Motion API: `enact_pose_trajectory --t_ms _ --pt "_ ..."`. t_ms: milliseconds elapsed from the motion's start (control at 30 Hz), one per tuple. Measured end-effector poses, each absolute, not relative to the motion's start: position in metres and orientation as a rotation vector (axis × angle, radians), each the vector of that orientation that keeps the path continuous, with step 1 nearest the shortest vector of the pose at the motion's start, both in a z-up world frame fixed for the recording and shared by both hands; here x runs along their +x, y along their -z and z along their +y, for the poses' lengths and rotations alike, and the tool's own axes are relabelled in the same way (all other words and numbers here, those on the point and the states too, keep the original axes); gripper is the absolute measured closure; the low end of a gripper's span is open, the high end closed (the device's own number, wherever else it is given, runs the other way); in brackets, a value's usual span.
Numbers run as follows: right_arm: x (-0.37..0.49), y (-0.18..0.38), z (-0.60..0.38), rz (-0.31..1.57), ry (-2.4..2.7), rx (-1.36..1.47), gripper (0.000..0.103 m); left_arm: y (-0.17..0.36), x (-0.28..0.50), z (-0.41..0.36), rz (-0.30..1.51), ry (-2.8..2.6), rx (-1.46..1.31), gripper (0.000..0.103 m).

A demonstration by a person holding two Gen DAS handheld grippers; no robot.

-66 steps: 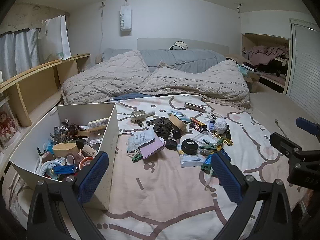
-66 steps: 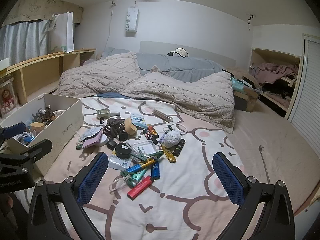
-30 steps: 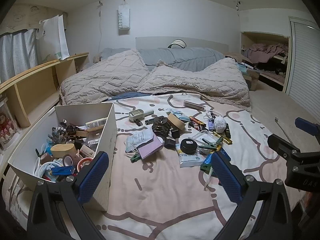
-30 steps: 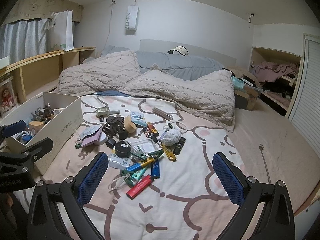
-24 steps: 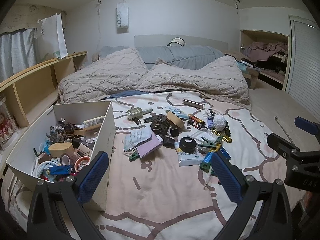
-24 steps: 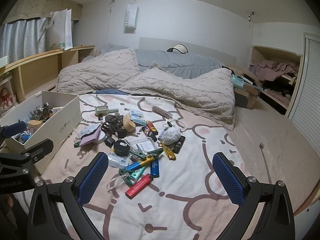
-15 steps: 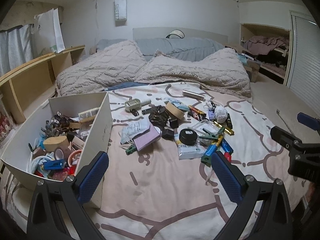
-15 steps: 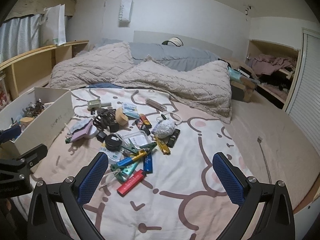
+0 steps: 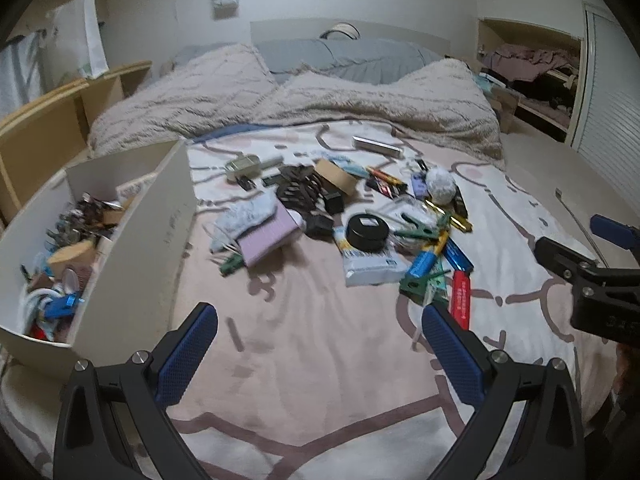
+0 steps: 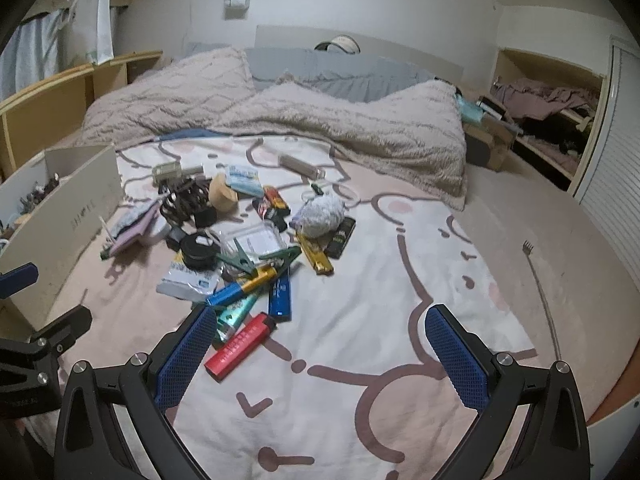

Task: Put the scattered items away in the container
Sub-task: 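Move the right tool toward the red lighter among the items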

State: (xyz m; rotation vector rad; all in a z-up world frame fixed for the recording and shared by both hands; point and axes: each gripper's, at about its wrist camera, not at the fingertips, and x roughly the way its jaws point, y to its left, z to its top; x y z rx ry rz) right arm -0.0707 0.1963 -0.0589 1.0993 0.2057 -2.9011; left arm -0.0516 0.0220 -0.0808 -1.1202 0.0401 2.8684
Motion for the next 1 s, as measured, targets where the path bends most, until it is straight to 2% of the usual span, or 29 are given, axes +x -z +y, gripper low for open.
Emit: enact_pose_trajectory --t_ms 600,833,1000 --pt "-0.100 0.112 0.204 0.172 2.821 1.343 0.000 0.138 -0.089 0.059 0.050 -2.752 -1.282 0.000" --pt "-0.101 0.118 0.202 0.144 2.788 1.351 0.000 0.152 -0.101 0.049 0.005 -2.797 -1.359 0.000" --pt "-0.104 0.121 0.201 0.056 2.753 1.362 0.000 0.156 -0.100 0.034 -0.029 -2.861 -1.394 0.000"
